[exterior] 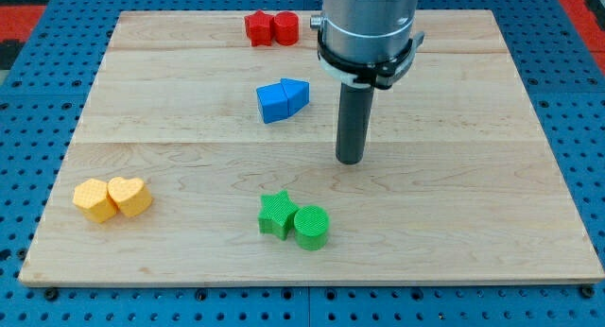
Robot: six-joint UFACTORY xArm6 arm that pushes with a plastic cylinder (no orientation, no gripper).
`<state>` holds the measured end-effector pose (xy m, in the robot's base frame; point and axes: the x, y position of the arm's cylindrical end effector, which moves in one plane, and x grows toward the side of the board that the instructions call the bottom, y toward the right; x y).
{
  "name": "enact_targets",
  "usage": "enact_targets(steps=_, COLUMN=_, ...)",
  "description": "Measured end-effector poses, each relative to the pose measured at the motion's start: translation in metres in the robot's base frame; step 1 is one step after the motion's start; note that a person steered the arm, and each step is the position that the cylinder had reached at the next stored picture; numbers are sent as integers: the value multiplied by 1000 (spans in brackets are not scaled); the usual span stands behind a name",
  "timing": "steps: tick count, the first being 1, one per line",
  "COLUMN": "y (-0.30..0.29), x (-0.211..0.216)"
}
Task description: Separate blue triangle from the blue cube
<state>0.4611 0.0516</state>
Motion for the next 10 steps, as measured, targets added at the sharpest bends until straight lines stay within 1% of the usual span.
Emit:
enact_targets(steps=1, y=2, x=-23)
enact_targets(steps=2, y=-13, x=-7)
enact_targets(steps=3, y=-13, x=31)
enact_targets(steps=4, y=-6, x=10)
enact_targets(steps=5, y=-18, x=-58)
enact_targets(steps=7, y=-116, x=-113)
enact_targets(steps=8, y=-116, x=-145)
enact_targets(steps=9, y=-91, x=-161)
enact_targets(steps=10, y=-168, x=-184)
